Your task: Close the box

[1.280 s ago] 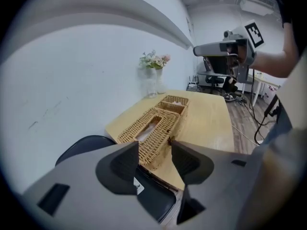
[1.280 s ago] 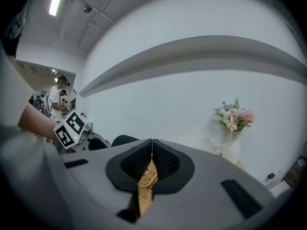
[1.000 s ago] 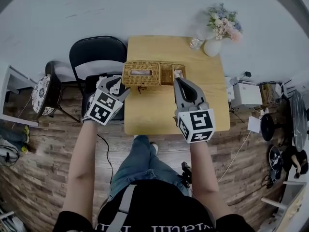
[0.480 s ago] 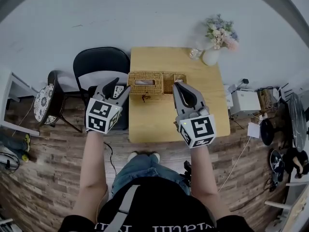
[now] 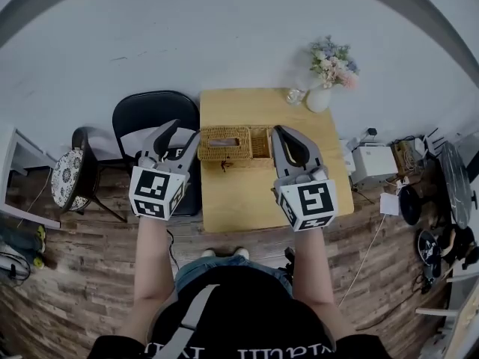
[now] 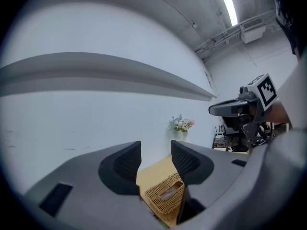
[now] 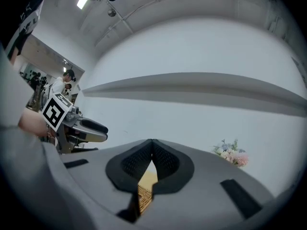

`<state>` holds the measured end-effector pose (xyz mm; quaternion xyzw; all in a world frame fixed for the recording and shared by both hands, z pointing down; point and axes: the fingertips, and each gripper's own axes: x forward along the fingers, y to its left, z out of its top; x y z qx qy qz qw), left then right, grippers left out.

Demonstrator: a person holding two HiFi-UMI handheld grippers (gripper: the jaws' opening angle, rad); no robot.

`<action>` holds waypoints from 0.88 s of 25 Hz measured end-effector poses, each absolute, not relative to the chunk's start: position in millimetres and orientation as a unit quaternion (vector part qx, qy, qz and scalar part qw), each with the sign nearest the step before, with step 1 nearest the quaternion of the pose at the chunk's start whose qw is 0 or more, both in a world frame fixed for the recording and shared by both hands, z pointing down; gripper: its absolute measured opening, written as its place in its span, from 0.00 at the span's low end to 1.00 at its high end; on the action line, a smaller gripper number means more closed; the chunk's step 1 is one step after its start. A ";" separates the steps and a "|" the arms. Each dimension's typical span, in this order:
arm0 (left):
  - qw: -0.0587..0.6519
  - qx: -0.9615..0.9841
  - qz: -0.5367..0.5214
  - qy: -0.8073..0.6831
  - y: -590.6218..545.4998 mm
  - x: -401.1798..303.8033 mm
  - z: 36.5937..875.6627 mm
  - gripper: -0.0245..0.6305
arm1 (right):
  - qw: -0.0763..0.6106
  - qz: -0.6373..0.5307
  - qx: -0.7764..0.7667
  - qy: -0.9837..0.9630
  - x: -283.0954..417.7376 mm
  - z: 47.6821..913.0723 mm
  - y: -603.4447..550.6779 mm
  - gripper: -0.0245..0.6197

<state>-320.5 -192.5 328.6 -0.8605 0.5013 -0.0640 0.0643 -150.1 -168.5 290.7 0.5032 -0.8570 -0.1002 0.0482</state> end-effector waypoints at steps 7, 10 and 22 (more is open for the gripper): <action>0.105 -0.860 -0.025 0.498 -190.7 -322.4 290.9 0.34 | 0.031 -0.130 0.526 -0.840 -140.9 262.7 -169.5 0.06; 0.127 -0.849 -0.018 0.513 -191.5 -323.6 275.7 0.25 | 0.028 -0.143 0.526 -0.838 -141.8 252.2 -169.0 0.06; 0.134 -0.828 0.014 0.543 -189.6 -326.3 238.9 0.06 | 0.019 -0.158 0.536 -0.829 -136.7 237.7 -168.1 0.06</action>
